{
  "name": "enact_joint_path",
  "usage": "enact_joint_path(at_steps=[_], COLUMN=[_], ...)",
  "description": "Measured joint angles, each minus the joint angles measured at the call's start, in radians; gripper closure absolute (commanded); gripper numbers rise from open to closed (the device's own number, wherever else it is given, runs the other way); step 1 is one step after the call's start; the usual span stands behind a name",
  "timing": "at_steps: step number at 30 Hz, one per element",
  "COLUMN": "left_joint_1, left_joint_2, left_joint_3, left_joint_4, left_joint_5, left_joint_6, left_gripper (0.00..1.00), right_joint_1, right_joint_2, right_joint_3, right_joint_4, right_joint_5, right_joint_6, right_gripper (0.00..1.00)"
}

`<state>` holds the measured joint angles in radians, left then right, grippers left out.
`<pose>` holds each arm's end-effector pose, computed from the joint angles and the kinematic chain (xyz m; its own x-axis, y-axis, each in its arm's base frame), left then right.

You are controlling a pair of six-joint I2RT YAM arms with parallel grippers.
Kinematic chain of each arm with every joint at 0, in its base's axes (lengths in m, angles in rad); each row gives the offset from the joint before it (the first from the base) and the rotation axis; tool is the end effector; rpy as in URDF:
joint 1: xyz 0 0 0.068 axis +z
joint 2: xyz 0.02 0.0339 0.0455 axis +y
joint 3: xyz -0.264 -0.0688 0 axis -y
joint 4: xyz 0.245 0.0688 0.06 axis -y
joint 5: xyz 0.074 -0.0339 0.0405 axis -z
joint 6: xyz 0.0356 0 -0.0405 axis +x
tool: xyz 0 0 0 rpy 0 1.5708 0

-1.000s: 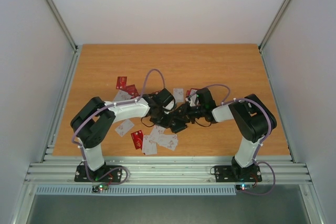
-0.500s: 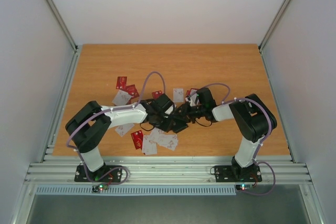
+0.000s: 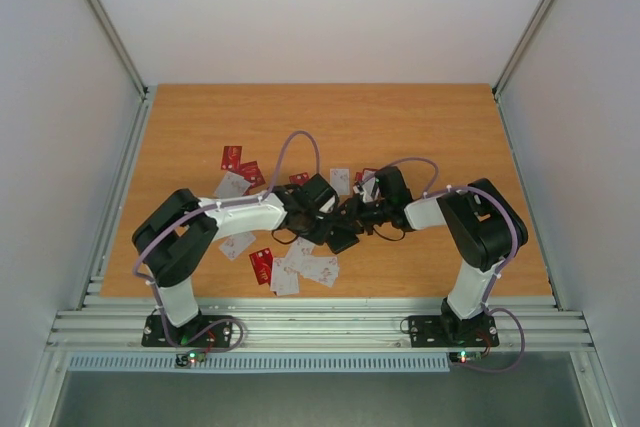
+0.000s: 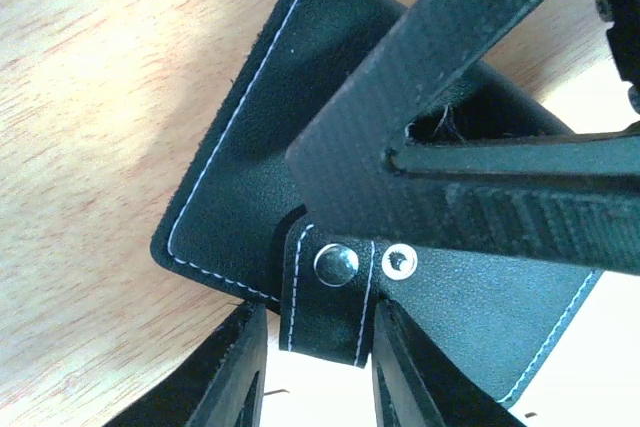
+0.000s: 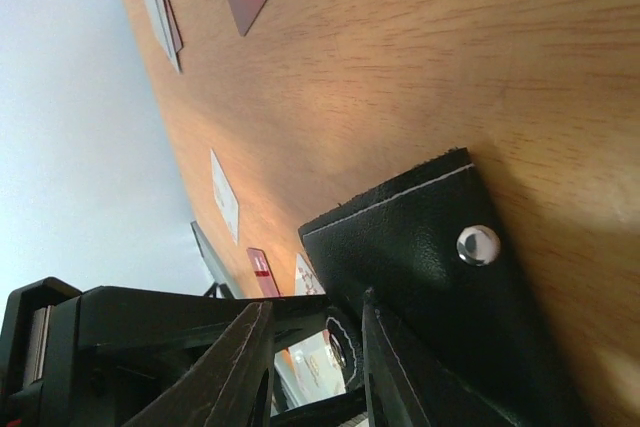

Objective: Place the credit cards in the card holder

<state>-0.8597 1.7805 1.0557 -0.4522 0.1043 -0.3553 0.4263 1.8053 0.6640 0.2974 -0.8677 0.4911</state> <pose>0.2192 -0.2601 0.1532 -0.8363 0.4407 -0.3263 0.5212 0.8236 -0.2236 0.2641 0.1498 0.1000 -0.9437 -0.0937 -0.3172 -0.3219 0.4800 0.8161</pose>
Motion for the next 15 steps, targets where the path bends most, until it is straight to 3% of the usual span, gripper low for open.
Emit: enact_joint_path(at_steps=[6,15], left_joint_1=[0.001,0.001], left_joint_2=[0.005,0.01], left_joint_3=[0.009,0.014], left_joint_4=[0.0,0.024], left_joint_5=[0.042,0.123], left_joint_6=[0.002,-0.003], left_gripper=[0.77,0.77], right_joint_1=[-0.004,-0.012], right_joint_2=[0.0,0.0], right_joint_3=[0.0,0.0], right_joint_4=[-0.007,-0.018], right_joint_5=[-0.008,-0.026], right_joint_6=[-0.004,-0.007], right_gripper=[0.73,0.73])
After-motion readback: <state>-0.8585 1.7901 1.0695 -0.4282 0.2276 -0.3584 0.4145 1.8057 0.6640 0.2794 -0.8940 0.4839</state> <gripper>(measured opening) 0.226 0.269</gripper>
